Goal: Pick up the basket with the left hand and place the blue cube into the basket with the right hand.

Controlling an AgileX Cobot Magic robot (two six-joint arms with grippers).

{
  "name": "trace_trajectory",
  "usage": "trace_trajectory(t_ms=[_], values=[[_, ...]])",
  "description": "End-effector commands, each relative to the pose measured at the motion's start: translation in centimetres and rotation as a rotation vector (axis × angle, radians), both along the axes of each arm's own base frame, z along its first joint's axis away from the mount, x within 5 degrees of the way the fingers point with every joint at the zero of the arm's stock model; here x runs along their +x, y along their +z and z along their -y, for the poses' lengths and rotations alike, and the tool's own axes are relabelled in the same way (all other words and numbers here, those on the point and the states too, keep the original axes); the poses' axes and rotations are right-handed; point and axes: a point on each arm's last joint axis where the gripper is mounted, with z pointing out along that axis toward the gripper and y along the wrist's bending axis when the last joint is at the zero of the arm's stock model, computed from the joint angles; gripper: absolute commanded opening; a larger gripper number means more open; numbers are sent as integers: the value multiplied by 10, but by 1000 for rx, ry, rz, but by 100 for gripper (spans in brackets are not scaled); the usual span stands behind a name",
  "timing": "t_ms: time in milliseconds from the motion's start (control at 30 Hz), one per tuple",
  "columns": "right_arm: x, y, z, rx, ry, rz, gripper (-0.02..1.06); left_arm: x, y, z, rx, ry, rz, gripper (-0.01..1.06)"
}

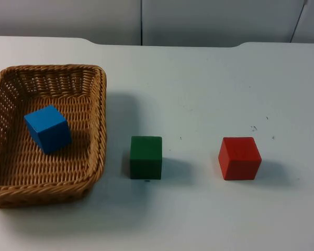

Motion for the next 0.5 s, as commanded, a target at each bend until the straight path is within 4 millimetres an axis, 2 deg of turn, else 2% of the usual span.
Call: trace_trajectory(t_ms=[0,133,467], values=[[0,-1,0,0,-66,12,105,0,0,-1,4,1,12,105],[-3,-1,-1,-1,-295,12,105,1,0,-3,28,19,18,105],[-5,-1,-2,-3,-574,12,105,1,1,-3,32,22,23,105]])
